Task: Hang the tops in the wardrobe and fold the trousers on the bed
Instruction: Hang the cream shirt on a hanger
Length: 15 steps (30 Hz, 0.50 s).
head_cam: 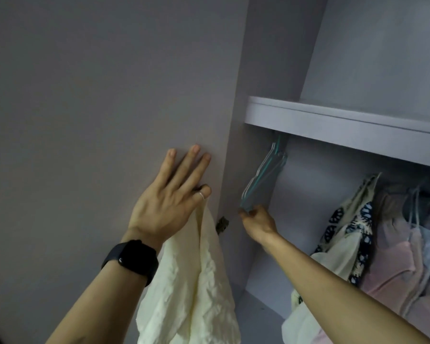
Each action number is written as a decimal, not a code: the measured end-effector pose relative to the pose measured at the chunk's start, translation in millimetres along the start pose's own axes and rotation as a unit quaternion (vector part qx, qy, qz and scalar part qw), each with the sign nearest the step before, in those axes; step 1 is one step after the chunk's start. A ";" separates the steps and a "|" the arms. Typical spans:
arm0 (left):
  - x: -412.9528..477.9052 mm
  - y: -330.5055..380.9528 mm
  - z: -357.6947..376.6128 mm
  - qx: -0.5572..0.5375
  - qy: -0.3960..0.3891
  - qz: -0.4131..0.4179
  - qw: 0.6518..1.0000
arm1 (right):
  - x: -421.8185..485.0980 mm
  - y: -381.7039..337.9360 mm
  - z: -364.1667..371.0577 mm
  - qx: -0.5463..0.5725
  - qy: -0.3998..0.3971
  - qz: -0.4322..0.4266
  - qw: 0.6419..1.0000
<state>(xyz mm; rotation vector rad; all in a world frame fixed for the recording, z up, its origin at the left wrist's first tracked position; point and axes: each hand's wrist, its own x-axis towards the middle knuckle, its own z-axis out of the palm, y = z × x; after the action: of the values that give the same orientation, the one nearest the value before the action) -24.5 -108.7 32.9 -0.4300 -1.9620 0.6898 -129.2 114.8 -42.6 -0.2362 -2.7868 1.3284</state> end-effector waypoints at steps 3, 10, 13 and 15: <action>-3.5 5.0 6.7 0.021 -0.003 0.007 1.000 | 18.8 -0.6 20.1 0.065 0.046 0.016 0.997; -4.1 3.4 6.6 0.046 -0.047 -0.006 0.998 | 35.9 -10.4 32.4 0.044 0.117 0.018 0.992; -6.9 3.4 9.2 0.043 -0.076 0.001 0.996 | 30.4 -14.2 14.5 -0.009 0.168 0.038 0.985; -9.1 3.3 8.4 0.034 -0.039 -0.007 0.999 | 25.0 -15.7 -5.4 -0.051 0.190 0.044 0.979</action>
<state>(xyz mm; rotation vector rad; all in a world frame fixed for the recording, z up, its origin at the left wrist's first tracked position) -27.7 -113.7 21.5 -0.3520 -2.0056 0.7729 -155.1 113.1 -27.6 -0.5584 -2.5428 1.0256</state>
